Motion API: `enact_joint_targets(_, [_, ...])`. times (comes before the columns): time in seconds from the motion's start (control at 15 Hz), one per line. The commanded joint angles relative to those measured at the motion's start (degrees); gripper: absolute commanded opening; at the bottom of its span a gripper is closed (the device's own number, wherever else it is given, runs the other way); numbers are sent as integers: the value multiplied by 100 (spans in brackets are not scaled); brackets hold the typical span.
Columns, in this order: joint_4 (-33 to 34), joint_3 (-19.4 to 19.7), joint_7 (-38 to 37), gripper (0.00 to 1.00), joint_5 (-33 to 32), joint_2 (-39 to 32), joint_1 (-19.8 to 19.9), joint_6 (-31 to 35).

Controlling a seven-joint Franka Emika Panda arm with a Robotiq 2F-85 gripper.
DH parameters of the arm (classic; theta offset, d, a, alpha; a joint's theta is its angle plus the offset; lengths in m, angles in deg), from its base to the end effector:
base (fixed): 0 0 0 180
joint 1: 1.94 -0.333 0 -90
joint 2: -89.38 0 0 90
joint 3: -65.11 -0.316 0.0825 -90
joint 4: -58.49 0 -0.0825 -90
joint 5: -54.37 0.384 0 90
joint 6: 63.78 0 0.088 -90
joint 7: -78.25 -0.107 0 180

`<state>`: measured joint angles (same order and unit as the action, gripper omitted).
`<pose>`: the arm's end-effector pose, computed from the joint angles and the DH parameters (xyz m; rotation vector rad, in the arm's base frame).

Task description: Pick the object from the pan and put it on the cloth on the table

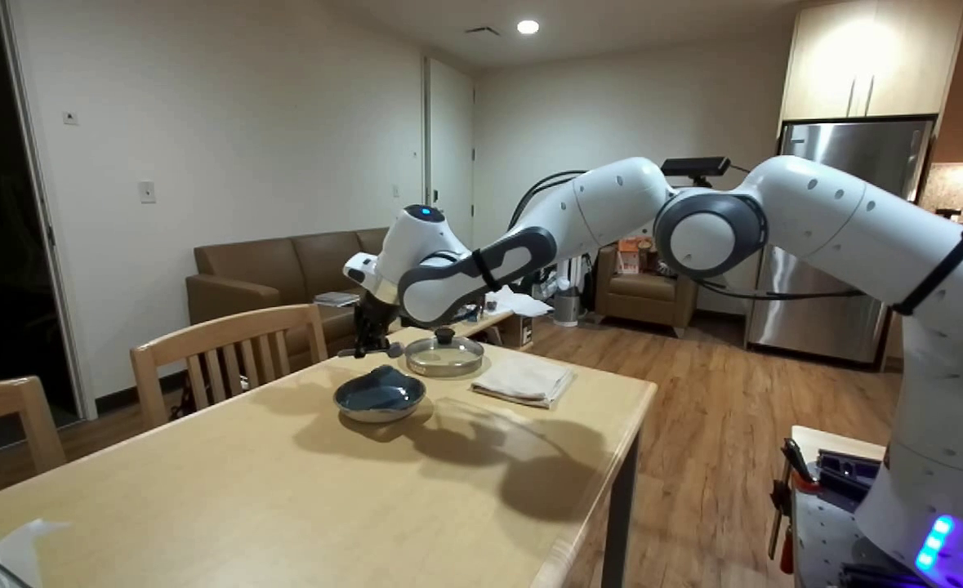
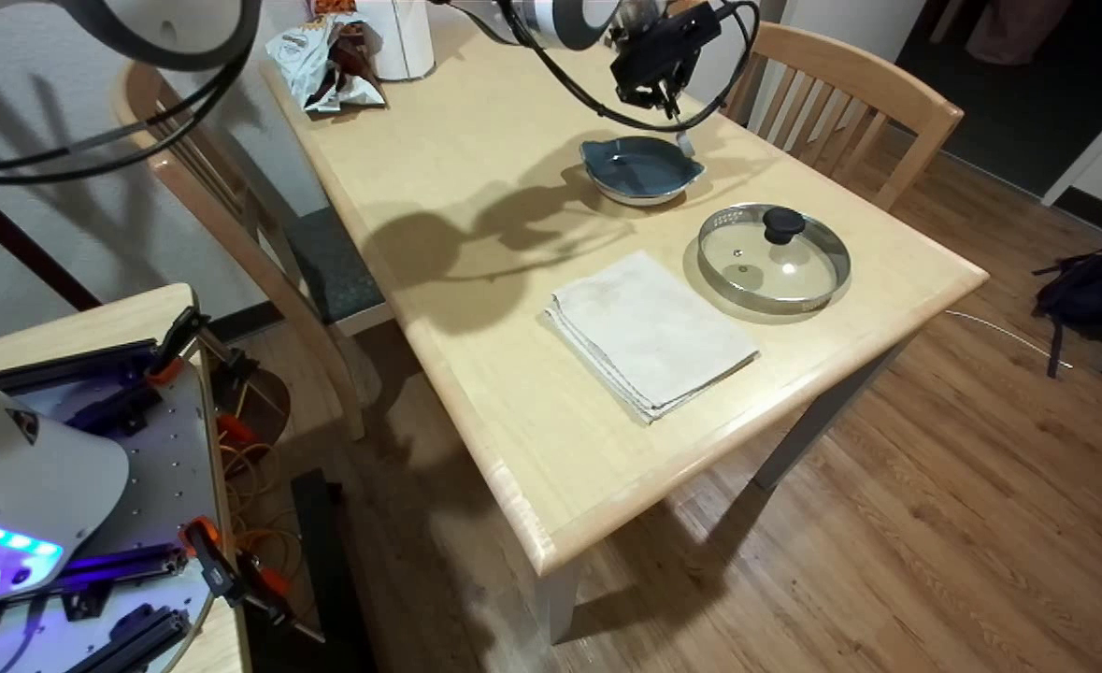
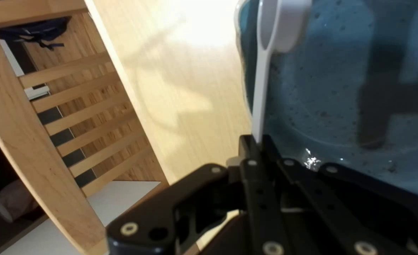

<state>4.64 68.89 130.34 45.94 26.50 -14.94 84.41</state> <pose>0.8141 0.1607 0.2598 2.2287 1.5675 0.6349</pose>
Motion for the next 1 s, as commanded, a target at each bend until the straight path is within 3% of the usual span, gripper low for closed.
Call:
enact_joint_targets(0.0, [-1385,426,-697,3,-167,674,-286,498])
enact_joint_targets(0.2, [-2099,166,-1177,3,-795,960,-202,560])
enact_joint_targets(0.4, [-2838,-267,-1046,3,-986,1332,7,451])
enact_joint_targets(0.67, [-3845,-153,-1435,3,-1392,1967,-69,771])
enact_joint_targets(0.93, [-4971,156,-2159,3,-2016,2654,-222,1493])
